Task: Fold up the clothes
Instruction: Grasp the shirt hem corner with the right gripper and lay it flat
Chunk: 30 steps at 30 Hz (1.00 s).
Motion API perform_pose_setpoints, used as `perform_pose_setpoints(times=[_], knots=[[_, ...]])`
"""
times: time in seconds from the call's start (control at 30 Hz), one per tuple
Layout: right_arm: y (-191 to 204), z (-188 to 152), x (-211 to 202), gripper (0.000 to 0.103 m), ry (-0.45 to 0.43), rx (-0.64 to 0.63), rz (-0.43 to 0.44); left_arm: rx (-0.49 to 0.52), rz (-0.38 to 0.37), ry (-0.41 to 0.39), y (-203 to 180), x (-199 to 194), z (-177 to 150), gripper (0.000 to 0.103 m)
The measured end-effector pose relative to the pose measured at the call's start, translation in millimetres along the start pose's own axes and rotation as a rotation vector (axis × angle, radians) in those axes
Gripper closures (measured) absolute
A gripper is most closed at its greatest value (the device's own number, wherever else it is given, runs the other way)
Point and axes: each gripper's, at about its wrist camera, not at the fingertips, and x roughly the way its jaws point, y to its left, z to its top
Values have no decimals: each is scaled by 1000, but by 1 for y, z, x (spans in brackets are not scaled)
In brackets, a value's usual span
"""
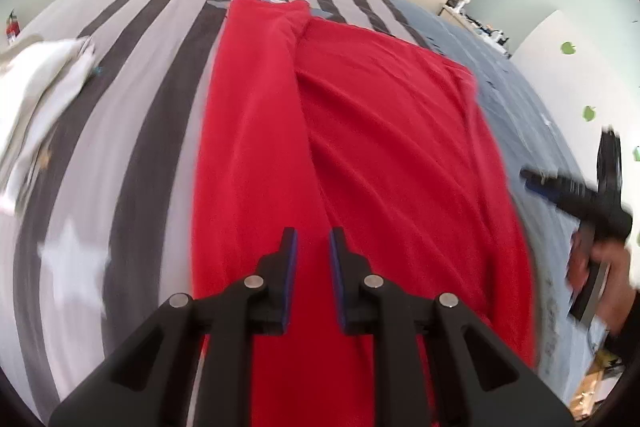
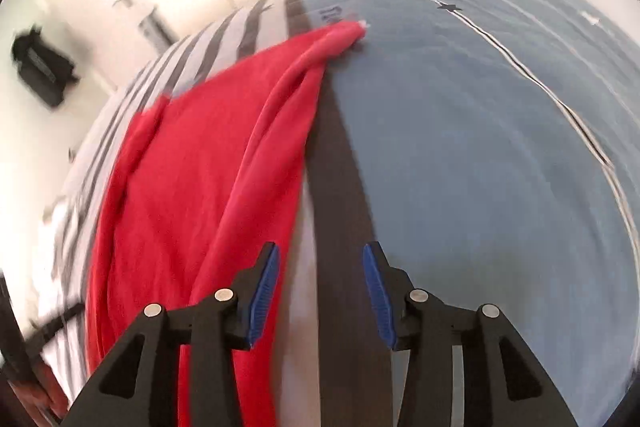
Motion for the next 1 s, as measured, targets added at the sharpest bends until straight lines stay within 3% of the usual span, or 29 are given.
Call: perform_pose_setpoints(times=[0.13,0.27,0.67,0.73,0.77,0.8,1.0], knots=[[-7,65,39,63,-24,42,30,26,8,-14,7,15,17,90],[-9,107,69,63,-20,49,29,22,6,-7,8,29,27,90],[-1,163,117,64,20,88,43,61,-22,28,19,42,36,90],[4,170,118,75,16,77,39,65,-25,30,22,43,39,90],[9,173,120,95,17,60,28,61,-31,33,23,43,39,90],[14,177,121,101,18,42,18,58,-35,37,25,43,40,90],[61,193,116,101,-8,-65,22,52,-45,40,30,39,40,90]])
